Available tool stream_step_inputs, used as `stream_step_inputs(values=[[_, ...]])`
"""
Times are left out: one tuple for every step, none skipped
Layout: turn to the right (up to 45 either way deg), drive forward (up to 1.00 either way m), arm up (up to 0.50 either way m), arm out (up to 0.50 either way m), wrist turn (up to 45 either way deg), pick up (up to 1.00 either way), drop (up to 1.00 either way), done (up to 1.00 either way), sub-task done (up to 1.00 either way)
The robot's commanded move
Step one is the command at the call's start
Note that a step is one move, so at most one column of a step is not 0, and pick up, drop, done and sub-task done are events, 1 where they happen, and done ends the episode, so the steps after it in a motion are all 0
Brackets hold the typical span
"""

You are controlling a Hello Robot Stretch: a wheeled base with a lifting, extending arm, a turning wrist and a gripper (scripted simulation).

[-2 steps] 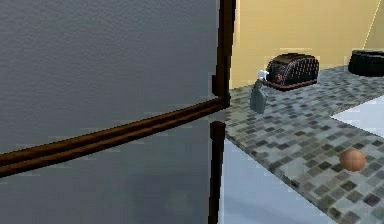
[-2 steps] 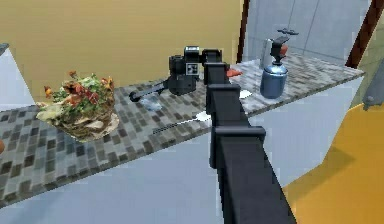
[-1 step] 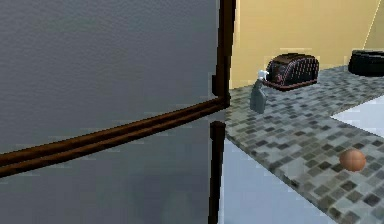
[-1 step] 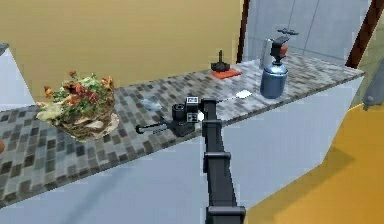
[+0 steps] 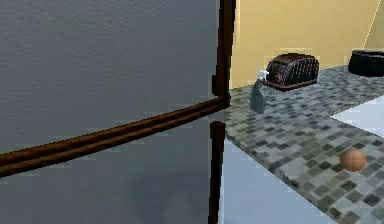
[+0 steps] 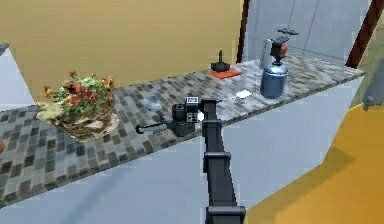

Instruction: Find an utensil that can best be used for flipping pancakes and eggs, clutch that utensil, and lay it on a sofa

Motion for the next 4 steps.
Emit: stream_step_inputs(values=[[0.0, 0.00, 0.10, 0.00, 0.0, 0.00, 0.00, 0.00, 0.00], [0.0, 0.00, 0.04, 0.00, 0.0, 0.00, 0.00, 0.00, 0.00], [0.0, 0.00, 0.00, 0.00, -45.0, 0.00, 0.00, 0.00, 0.00], [0.0, 0.00, 0.00, 0.00, -45.0, 0.00, 0.00, 0.00, 0.00]])
